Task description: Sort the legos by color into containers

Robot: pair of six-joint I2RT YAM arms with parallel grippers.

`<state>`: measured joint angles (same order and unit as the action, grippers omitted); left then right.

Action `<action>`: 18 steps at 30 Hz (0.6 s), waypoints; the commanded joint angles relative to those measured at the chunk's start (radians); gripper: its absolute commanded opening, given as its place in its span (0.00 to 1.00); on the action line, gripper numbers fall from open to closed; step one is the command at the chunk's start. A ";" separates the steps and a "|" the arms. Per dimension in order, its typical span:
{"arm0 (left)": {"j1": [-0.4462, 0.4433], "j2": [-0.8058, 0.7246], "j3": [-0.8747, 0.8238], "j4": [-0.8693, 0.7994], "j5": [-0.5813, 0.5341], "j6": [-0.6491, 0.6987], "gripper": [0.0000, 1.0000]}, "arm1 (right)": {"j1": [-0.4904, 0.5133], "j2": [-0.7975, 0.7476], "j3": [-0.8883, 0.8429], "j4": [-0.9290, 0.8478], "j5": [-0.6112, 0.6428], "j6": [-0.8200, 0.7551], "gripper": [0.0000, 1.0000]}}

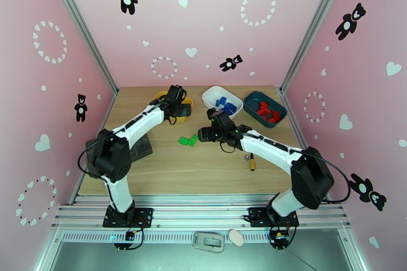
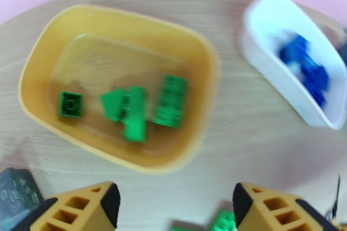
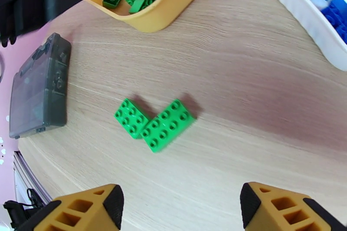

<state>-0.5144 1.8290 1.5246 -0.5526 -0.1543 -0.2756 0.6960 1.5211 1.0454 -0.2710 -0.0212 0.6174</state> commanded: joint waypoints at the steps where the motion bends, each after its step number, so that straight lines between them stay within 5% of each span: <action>1: -0.046 -0.032 -0.063 0.034 0.013 0.044 0.76 | -0.009 -0.090 -0.060 -0.035 0.047 -0.010 0.77; 18: -0.153 0.114 -0.184 0.132 0.117 0.051 0.72 | -0.040 -0.264 -0.279 -0.025 0.043 0.020 0.80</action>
<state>-0.6483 1.9114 1.3479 -0.4526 -0.0662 -0.2295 0.6575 1.2804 0.7952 -0.3031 0.0261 0.6224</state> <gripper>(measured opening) 0.727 0.795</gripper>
